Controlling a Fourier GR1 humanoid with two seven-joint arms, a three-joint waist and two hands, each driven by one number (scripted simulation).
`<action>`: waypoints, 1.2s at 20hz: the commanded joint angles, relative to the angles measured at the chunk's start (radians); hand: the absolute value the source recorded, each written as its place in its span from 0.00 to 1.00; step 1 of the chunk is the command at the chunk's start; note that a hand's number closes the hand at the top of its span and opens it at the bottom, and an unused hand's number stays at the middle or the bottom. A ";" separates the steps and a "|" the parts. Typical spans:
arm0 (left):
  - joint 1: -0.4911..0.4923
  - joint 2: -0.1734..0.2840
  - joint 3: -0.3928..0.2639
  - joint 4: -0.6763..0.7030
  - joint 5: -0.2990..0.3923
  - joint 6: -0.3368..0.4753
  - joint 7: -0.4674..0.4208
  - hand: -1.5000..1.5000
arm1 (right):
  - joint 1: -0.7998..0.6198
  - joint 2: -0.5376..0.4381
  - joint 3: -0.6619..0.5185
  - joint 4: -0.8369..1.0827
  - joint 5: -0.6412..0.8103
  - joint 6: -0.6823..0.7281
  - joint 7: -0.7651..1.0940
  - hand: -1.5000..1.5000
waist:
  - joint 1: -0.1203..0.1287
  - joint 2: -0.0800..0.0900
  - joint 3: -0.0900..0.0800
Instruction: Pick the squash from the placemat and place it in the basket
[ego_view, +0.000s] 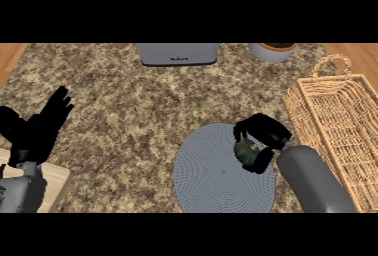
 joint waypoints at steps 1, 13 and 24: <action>0.009 0.007 0.013 0.002 -0.004 0.011 0.002 0.50 | 0.017 0.041 -0.199 0.056 -0.076 -0.071 0.298 1.00 | -0.055 0.010 0.005; -0.011 -0.016 -0.036 -0.005 -0.006 -0.018 0.002 0.50 | -0.257 0.193 -0.459 -0.063 -0.126 -0.775 0.921 1.00 | 0.087 0.009 0.000; -0.049 -0.018 -0.049 0.019 -0.015 -0.024 0.006 0.50 | -0.586 0.185 -0.509 0.138 0.412 -1.029 1.567 1.00 | 0.099 0.016 -0.005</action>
